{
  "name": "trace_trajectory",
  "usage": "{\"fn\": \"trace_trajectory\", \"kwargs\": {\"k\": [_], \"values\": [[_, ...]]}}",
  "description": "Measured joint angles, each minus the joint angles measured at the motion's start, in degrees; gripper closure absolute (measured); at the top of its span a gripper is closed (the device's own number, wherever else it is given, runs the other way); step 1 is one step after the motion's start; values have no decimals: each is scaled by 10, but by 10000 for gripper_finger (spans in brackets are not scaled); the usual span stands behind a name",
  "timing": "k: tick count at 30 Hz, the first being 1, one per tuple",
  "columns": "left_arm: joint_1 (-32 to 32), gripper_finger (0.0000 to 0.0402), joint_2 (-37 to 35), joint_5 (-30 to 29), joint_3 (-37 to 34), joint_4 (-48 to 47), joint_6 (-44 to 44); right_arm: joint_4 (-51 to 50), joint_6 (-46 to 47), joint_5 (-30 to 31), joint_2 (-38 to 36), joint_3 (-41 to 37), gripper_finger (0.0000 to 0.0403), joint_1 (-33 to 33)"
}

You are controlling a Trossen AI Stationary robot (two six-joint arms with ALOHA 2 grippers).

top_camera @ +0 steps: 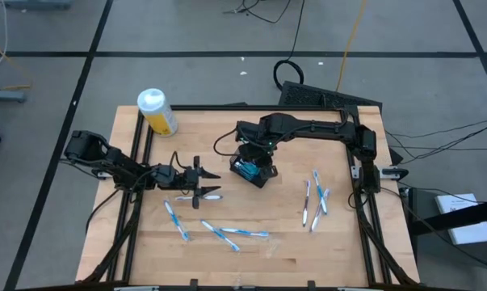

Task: Pick & Place toothbrushing station
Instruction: Put the blue mouthwash into the wire organizer

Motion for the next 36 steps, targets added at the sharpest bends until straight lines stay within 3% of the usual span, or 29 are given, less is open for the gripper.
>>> {"fn": "trace_trajectory", "kwargs": {"k": [15,36], "values": [[0,233,0,0,0,0,0,63,2,-14,-1,-66,320,-6],[0,233,0,-10,0,0,-2,64,-5,-28,-1,-68,320,-12]]}}
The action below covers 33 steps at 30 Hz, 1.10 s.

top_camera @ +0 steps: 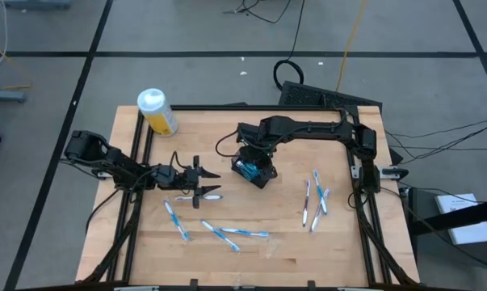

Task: Pick & Place toothbrushing station
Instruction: Put the blue mouthwash into the wire organizer, then adjust the wire organizer

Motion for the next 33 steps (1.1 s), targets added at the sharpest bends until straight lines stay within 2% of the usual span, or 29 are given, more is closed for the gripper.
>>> {"fn": "trace_trajectory", "kwargs": {"k": [23,29,33], "values": [[0,233,0,0,0,0,0,8,29,5,1,0,319,-4],[0,233,0,0,0,0,2,9,39,30,1,0,256,-4],[0,233,0,0,0,0,2,12,39,31,1,0,242,-4]]}}
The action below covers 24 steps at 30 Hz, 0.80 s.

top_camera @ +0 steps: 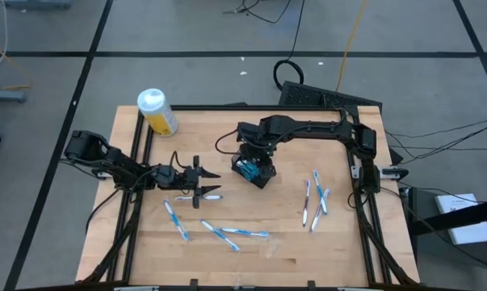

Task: Pick & Place toothbrushing station
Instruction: Adjust the wire organizer

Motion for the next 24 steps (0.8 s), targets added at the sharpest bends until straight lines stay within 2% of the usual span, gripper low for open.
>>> {"fn": "trace_trajectory", "kwargs": {"k": [5,16,24], "values": [[0,234,0,0,0,-5,0,12,3,2,0,0,244,0],[0,233,0,-3,0,-10,1,48,17,77,-34,0,235,12],[2,233,0,-16,0,-10,0,93,48,78,-86,1,234,55]]}}
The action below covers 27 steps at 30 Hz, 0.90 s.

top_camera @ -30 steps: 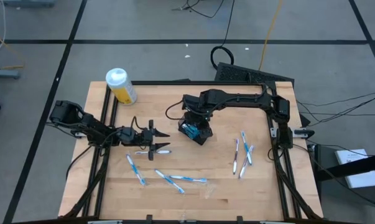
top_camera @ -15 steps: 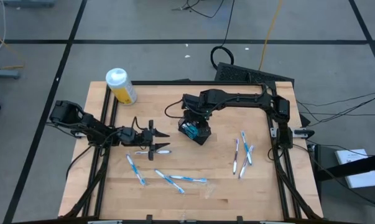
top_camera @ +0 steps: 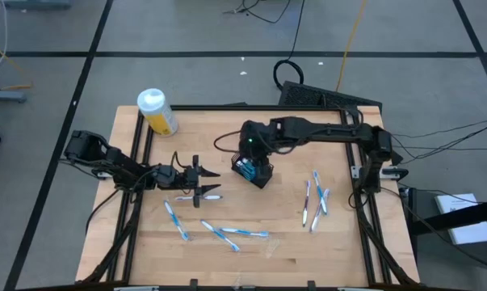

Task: Pick & Place toothbrushing station
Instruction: Adjust the wire organizer

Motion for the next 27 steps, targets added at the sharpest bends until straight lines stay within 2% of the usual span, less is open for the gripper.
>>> {"fn": "trace_trajectory", "kwargs": {"k": [4,9,15,20,24,27], "values": [[1,234,0,0,0,1,-4,21,41,3,-12,0,234,43],[3,233,0,0,0,1,-3,58,89,14,-5,-12,234,131],[9,234,0,2,0,2,-17,144,158,68,-1,-93,236,218],[9,233,0,27,0,14,-29,266,208,73,-1,-195,260,246],[6,233,0,35,0,13,-40,384,231,72,-1,-275,294,250],[2,233,0,36,0,12,-43,434,236,74,-1,-311,327,242]]}}
